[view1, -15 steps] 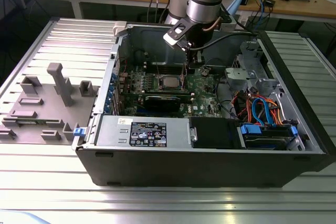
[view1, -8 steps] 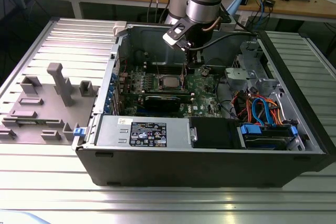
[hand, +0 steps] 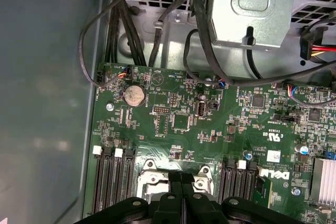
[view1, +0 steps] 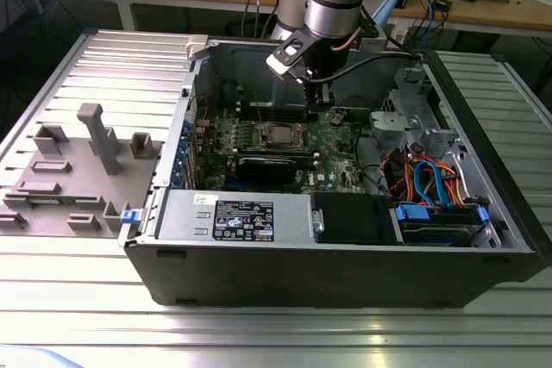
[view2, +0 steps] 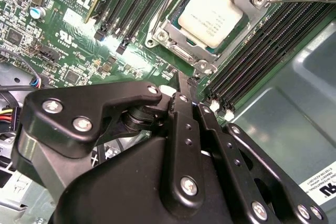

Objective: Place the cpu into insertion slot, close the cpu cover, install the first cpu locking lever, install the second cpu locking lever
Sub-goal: 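Close the cpu cover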

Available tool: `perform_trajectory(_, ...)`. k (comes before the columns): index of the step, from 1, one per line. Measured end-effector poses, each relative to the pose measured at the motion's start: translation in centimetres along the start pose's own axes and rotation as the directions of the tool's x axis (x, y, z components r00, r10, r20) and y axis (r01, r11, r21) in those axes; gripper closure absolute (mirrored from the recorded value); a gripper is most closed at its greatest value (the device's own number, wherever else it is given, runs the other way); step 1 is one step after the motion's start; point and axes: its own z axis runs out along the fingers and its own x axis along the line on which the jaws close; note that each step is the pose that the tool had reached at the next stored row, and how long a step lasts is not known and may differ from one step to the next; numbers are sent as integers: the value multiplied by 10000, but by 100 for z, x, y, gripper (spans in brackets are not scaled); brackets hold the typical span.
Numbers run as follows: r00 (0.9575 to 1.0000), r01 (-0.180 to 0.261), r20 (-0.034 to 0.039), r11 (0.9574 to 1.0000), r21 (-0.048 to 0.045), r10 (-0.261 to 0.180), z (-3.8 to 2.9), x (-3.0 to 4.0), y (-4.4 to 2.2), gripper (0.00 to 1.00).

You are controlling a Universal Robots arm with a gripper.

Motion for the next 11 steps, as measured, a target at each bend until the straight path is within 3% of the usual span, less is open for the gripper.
perform_trajectory(11,10000,-1,0,10000,0,1,0,2,-18,89)
